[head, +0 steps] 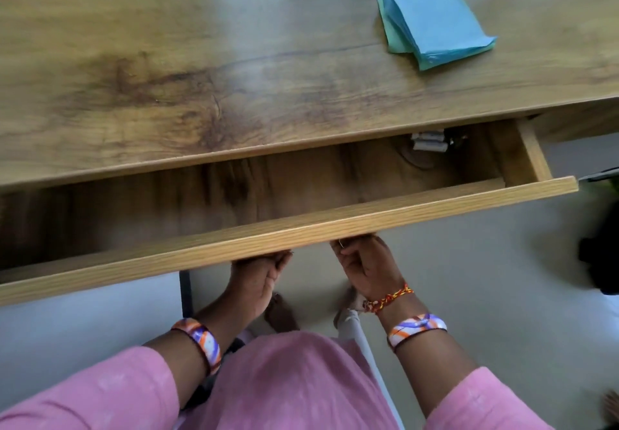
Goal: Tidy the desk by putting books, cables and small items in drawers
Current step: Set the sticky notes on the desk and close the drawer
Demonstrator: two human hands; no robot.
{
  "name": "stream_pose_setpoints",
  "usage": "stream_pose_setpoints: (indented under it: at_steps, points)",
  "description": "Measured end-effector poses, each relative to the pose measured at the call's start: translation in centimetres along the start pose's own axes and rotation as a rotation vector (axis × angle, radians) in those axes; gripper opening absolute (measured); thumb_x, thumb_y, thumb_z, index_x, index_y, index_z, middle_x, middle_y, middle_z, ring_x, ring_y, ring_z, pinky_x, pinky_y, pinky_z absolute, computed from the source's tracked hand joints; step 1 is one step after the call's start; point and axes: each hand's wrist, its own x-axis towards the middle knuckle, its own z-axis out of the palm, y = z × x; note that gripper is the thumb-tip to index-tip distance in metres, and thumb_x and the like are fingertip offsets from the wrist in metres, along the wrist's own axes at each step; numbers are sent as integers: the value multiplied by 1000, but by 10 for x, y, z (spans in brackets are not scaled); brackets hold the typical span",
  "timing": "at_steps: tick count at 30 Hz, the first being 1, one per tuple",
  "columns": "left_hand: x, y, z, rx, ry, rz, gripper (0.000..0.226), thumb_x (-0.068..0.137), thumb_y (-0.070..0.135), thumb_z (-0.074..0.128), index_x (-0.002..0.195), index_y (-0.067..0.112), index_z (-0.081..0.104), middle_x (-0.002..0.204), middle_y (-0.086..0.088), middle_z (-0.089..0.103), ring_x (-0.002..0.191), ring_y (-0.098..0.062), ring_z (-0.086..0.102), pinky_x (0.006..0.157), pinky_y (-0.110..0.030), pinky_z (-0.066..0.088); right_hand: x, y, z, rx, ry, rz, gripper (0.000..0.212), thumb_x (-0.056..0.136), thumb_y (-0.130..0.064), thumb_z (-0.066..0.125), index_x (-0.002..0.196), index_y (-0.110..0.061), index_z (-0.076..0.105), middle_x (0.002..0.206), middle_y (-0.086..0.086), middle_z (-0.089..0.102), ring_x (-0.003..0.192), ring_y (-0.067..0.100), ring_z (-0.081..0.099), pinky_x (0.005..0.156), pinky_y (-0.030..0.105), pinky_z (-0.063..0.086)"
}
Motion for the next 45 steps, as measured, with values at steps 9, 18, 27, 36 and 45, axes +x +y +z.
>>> stream_pose_setpoints:
  at_steps: [9, 18, 27, 36, 45]
  points:
    - [-53, -15, 27, 642, -88, -104, 19, 92, 2, 40, 86, 13, 54, 75, -4, 63, 67, -15, 55, 63, -25, 43, -60, 3, 4, -941, 157, 55, 33, 91, -6, 45, 122, -12, 37, 89, 7, 55, 77, 20, 55, 61, 26, 42]
    - [-152, 14, 46, 1732, -101, 1679, 34, 81, 21, 46, 108, 10, 64, 111, -10, 67, 112, -29, 57, 94, -38, 47, -148, -55, 20, -1695, 50, -1270, 21, 86, -15, 50, 101, -17, 63, 99, 6, 67, 91, 25, 60, 73, 35, 48]
    - [-157, 26, 33, 2037, 141, 1045, 29, 96, 28, 36, 114, 16, 56, 109, -8, 62, 99, -28, 59, 68, -33, 40, -155, -74, 16, -2354, 27, -1002, 38, 97, -25, 35, 135, -26, 44, 137, 1, 48, 134, 22, 37, 110, 44, 25]
    - [-208, -10, 6, 2111, -90, 888, 27, 90, 35, 52, 111, 23, 63, 113, -3, 64, 104, -23, 59, 80, -29, 48, -214, -67, -29, -2260, 14, -839, 31, 88, -16, 49, 108, -31, 68, 110, 2, 68, 104, 25, 62, 91, 35, 50]
    - [-231, -34, -10, 2052, -435, 447, 28, 77, 27, 73, 102, 16, 67, 95, -1, 64, 79, -14, 59, 68, -27, 53, -243, -78, -62, -2337, -245, -413, 29, 79, -7, 64, 104, -21, 73, 94, -5, 70, 83, 8, 59, 81, 22, 50]
